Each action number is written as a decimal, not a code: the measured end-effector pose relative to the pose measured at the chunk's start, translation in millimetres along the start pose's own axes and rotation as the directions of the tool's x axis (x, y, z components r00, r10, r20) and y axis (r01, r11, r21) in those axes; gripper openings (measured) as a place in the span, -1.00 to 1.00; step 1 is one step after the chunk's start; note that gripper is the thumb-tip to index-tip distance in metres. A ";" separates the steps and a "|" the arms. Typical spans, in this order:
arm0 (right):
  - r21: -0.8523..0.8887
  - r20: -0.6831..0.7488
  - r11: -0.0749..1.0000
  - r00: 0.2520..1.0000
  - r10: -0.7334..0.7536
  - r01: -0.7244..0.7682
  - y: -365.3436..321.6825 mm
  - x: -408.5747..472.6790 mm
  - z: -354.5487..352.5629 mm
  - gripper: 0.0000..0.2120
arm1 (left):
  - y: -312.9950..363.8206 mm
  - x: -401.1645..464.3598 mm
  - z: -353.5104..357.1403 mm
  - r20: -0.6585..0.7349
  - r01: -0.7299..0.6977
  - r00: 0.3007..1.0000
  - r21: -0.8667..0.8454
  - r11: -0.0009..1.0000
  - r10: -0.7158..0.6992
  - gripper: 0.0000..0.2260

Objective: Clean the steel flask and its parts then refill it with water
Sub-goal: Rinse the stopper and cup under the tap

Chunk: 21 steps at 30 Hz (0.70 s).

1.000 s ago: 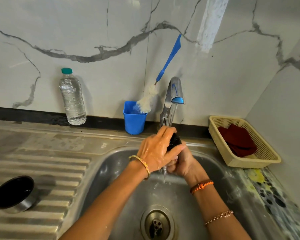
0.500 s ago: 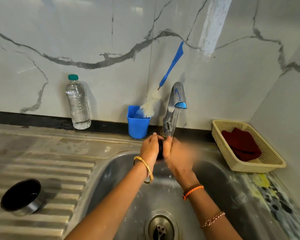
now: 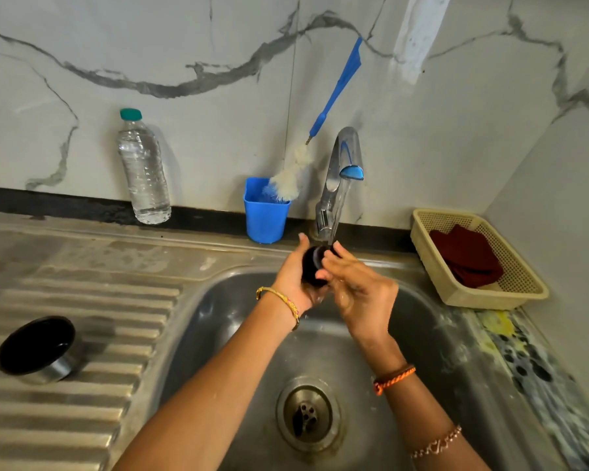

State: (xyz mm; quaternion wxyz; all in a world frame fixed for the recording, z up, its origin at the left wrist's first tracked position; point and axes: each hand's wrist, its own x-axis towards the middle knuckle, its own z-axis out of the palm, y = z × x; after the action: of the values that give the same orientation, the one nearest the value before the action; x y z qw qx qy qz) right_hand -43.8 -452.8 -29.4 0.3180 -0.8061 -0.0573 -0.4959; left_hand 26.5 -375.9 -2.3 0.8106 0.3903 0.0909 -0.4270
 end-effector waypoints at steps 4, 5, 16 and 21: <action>0.267 -0.186 0.822 0.810 0.556 -0.502 -15.0 10.0 -0.9 -0.80 | 2.8 1.3 7.7 0.088 -0.158 0.984 0.035 0.987 0.154 -0.72; 0.290 -0.174 0.762 0.751 0.637 -0.579 -16.9 13.3 0.4 -0.80 | 2.3 1.4 8.9 0.112 -0.202 0.975 0.100 0.974 0.191 -0.80; 0.137 -0.101 0.625 0.617 0.780 -0.768 -20.5 9.2 12.5 -0.73 | -14.8 2.1 -8.7 0.195 -0.560 0.735 0.715 0.419 0.649 -0.77; -0.026 -0.178 0.892 0.880 0.440 -0.452 -20.8 9.7 8.3 -0.86 | -5.3 1.5 1.4 -0.164 -0.179 0.944 0.479 0.860 0.288 -0.61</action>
State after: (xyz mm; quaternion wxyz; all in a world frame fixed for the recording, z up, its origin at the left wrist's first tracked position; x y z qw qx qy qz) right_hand -41.1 -433.8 -14.4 0.4002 -0.7631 0.1733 -0.4770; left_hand 23.2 -379.6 -5.0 0.7256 0.6248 0.0327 -0.2863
